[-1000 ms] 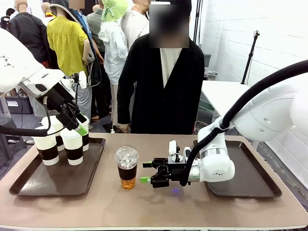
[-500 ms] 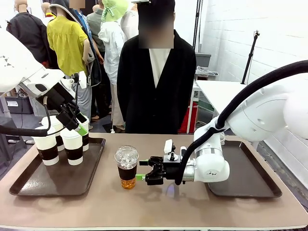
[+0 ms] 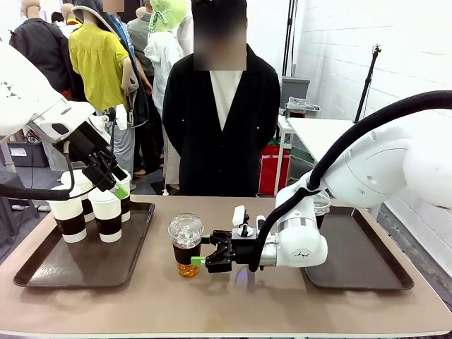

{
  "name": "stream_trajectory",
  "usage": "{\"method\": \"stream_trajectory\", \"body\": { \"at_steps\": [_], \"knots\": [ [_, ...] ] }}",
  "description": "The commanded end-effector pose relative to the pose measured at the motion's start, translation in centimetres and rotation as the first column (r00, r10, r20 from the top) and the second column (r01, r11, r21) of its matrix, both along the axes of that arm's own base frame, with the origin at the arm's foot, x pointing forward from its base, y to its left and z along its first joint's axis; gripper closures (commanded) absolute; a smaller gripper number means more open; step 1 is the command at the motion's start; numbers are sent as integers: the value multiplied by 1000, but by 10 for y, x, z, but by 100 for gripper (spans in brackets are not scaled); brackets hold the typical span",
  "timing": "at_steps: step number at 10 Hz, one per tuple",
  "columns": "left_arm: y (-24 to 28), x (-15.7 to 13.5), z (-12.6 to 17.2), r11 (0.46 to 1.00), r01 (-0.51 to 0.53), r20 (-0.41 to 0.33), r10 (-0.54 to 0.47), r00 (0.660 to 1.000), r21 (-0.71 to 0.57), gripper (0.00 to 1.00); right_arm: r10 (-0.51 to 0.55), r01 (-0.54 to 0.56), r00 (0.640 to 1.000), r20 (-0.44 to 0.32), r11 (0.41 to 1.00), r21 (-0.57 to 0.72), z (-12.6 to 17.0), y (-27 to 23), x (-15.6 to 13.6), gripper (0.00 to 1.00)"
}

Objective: Distribute the coffee onto the tray.
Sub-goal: Pick up another iced Americano from the middle of the table and place it on the right Handle tray.

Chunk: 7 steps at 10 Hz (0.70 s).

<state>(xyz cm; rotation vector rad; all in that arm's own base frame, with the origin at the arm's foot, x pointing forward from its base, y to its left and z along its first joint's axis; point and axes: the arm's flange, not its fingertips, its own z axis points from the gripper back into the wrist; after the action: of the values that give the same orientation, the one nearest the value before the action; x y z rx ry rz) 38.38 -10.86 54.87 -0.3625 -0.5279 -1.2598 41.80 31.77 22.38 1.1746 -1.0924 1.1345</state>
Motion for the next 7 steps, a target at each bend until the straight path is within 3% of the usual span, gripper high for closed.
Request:
{"method": "stream_trajectory", "body": {
  "at_steps": [1, 7],
  "knots": [
    [3, 1, -1, 999, 21, 4, -21, 1000, -24, 0, -30, 30, 1000, 0, 1000, -3, -8, 13, 3, 0],
    [3, 1, -1, 999, 21, 4, -21, 1000, -24, 0, -12, 12, 999, -35, 1000, 16, -8, 34, 9, 0]
  ]
}}
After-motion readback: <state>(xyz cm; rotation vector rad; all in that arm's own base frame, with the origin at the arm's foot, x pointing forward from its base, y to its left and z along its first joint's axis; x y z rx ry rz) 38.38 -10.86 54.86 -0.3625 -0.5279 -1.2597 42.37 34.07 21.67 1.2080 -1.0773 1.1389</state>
